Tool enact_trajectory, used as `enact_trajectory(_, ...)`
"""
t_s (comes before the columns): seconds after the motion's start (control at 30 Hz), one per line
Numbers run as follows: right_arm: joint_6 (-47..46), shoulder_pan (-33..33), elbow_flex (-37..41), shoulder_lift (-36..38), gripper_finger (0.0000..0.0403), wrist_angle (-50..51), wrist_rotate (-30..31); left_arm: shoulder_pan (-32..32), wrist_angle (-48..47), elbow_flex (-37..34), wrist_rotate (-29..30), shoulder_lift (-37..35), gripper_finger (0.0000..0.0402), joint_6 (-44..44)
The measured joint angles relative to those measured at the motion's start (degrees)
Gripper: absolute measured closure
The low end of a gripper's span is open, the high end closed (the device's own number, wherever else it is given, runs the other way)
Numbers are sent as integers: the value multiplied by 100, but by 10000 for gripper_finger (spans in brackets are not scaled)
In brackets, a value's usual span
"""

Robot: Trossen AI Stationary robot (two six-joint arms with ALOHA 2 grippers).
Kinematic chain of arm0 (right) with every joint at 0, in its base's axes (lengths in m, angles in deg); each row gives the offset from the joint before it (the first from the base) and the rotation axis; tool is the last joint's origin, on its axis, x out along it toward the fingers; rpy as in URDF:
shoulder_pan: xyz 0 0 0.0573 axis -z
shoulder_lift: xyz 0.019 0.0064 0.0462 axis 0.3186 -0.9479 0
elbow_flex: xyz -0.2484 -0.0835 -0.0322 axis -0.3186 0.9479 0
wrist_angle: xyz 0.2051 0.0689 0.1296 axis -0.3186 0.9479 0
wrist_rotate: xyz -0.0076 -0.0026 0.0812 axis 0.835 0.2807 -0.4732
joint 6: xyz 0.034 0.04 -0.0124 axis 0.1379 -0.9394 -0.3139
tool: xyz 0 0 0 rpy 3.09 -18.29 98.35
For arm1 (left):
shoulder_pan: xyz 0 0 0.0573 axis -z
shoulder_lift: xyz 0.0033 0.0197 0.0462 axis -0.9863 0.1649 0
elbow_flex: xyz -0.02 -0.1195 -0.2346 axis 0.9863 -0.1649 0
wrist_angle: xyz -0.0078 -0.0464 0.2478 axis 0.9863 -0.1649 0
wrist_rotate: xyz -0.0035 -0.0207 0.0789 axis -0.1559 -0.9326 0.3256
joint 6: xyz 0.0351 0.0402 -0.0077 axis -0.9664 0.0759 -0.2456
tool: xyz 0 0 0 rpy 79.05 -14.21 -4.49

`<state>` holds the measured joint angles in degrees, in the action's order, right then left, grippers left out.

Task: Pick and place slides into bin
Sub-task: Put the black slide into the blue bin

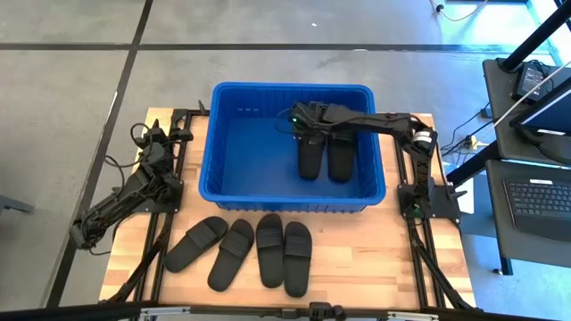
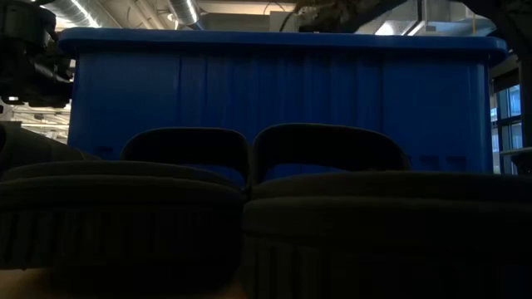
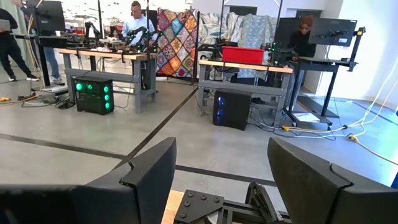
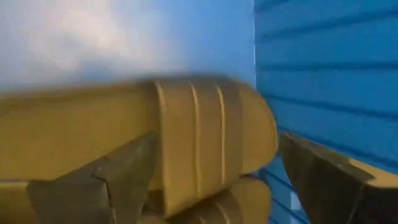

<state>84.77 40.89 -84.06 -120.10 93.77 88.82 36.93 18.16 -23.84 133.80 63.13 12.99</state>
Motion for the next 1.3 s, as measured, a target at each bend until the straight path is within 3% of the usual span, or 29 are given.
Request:
enact_trajectory(0.3, -604, -382, -1690, 7, 71, 1531, -340, -1, 2, 0, 1, 2, 153, 0)
enact_trajectory(0.43, -615, -543, -2029, 17, 71, 1225, -1050, -1, 2, -1, 2, 1, 153, 0)
enact_trajectory(0.53, -615, -544, -2039, 17, 71, 586, -2044, 0, 2, 0, 0, 2, 153, 0)
enact_trajectory(0.6, -620, -517, -1882, 24, 71, 20, -2346, 0, 2, 0, 0, 1, 153, 0)
enact_trajectory(0.73, -619, -341, -1461, -54, 71, -829, -2391, -2, 2, 0, 0, 2, 153, 0)
enact_trajectory(0.87, -619, -62, -1129, -292, 71, -1049, -2385, 0, 2, -1, 1, 1, 153, 1)
enact_trajectory(1.3, -352, 459, -956, -1164, 71, -594, -2380, 0, 2, 0, 0, 2, 153, 2)
